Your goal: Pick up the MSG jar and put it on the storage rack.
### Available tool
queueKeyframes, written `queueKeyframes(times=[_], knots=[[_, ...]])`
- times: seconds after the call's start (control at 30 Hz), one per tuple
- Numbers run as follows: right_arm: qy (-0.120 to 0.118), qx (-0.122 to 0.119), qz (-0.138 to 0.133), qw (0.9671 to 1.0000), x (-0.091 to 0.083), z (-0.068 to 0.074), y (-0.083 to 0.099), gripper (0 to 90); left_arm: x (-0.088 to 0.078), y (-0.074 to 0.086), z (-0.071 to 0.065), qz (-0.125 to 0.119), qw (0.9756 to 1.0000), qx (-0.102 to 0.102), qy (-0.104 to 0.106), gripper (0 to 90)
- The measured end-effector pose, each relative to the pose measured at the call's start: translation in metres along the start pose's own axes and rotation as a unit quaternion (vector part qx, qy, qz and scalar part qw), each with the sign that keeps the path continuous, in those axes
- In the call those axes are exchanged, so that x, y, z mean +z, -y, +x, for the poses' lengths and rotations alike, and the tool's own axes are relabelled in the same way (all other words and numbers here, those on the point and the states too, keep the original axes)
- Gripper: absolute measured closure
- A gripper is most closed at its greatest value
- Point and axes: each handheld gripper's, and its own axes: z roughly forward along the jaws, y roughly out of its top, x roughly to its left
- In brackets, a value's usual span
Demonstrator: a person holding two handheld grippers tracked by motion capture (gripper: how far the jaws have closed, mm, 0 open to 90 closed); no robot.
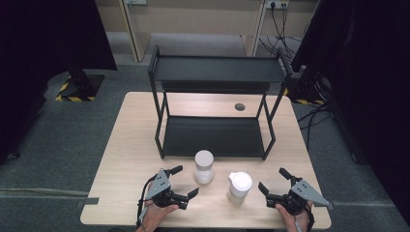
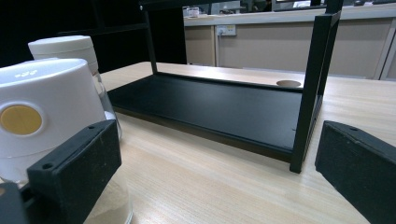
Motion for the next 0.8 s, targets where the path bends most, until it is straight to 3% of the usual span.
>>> queueKeyframes(times=[0.8], knots=[[0.001,0.004,-0.004,1.0,-0.0011,-0.0004,0.0008,0.5,0.0014,-0.0003,-0.0022,0.002,1.0,0.002,0.0,0.0]])
